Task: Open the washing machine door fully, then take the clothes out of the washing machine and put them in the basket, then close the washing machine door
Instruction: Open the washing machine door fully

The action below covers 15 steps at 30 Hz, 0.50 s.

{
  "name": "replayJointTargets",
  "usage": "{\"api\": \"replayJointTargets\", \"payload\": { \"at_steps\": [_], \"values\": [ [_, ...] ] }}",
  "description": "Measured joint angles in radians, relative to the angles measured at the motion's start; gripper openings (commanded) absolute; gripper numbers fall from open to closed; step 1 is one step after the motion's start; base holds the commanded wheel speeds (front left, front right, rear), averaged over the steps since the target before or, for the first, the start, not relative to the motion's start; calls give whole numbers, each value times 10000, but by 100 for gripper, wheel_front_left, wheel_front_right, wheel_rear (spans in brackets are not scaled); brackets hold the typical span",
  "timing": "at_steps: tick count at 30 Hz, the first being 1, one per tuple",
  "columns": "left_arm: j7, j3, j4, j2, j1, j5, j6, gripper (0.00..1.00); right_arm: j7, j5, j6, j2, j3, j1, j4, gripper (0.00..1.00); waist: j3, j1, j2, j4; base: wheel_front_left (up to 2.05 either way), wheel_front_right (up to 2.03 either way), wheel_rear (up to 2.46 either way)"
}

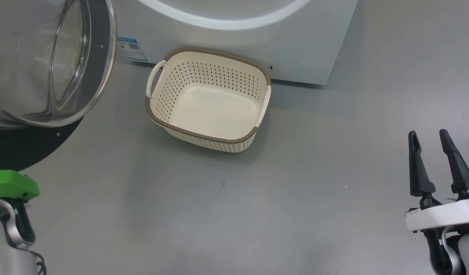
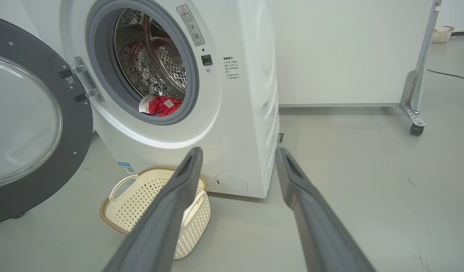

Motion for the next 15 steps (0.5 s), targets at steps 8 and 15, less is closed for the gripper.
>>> {"api": "replayJointTargets", "payload": {
  "at_steps": [8,15],
  "values": [
    [0,-729,-59,-368,658,293,-405,0,-15,13,-104,349,10,3,374,100,-897,0,0,-250,0,0,0],
    [21,-1267,-215,-512,1242,422,-734,0,-21,12,-261,500,8,36,523,100,-1635,0,0,-565,0,0,0]
  ]
}}
